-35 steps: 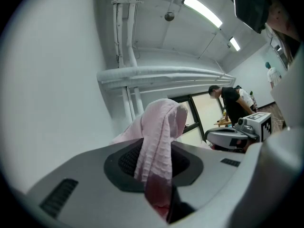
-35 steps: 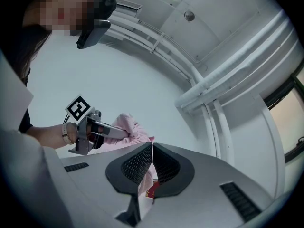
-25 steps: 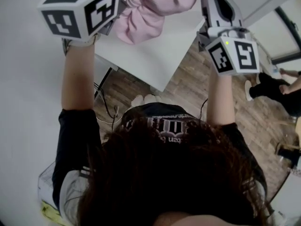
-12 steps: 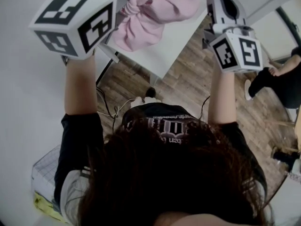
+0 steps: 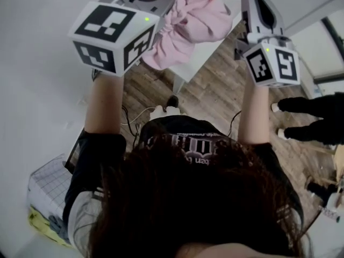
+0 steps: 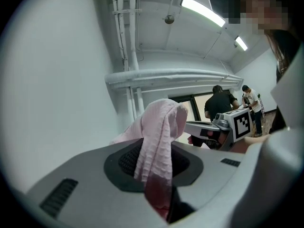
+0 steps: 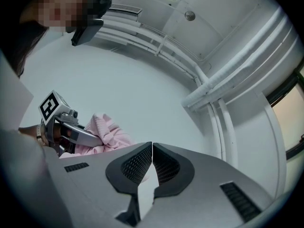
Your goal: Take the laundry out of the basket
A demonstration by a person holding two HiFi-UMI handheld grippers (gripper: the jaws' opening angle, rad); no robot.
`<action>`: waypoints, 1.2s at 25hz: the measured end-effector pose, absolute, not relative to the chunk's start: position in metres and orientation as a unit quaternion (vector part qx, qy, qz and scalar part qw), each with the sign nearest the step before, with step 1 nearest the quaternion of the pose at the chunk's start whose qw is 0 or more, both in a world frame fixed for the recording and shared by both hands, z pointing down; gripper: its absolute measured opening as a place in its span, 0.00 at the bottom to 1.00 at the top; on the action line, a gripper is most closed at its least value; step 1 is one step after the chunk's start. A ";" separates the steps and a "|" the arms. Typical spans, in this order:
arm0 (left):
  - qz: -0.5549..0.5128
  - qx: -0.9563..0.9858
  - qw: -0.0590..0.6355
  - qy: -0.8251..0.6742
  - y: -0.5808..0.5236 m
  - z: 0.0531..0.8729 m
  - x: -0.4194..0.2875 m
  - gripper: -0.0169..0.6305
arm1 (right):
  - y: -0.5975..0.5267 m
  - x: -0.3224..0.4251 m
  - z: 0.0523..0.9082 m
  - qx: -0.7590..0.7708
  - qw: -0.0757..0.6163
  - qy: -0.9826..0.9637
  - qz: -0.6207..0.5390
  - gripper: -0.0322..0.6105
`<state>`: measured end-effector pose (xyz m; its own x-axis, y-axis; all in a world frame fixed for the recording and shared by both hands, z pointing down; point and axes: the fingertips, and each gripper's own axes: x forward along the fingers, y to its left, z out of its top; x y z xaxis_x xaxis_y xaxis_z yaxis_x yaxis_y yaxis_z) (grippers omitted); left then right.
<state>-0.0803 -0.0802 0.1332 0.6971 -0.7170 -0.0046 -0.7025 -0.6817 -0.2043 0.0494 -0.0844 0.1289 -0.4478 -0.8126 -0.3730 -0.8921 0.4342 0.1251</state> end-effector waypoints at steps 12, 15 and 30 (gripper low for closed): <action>-0.034 -0.912 0.092 0.399 -0.069 0.178 -0.071 0.17 | -0.074 0.046 0.153 -0.508 0.131 0.840 0.136 0.09; -0.033 -0.913 0.078 0.399 -0.071 0.188 -0.069 0.17 | -0.076 0.042 0.158 -0.506 0.129 0.843 0.130 0.09; -0.033 -0.896 0.041 0.442 -0.089 0.230 -0.066 0.17 | -0.098 0.053 0.188 -0.508 0.121 0.846 0.102 0.09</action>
<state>-0.0665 -0.0889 0.2296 0.6079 -0.7937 0.0233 -0.7882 -0.6067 -0.1028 0.0526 -0.0977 0.1875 -0.4536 -0.8358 -0.3094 -0.8854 0.4621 0.0498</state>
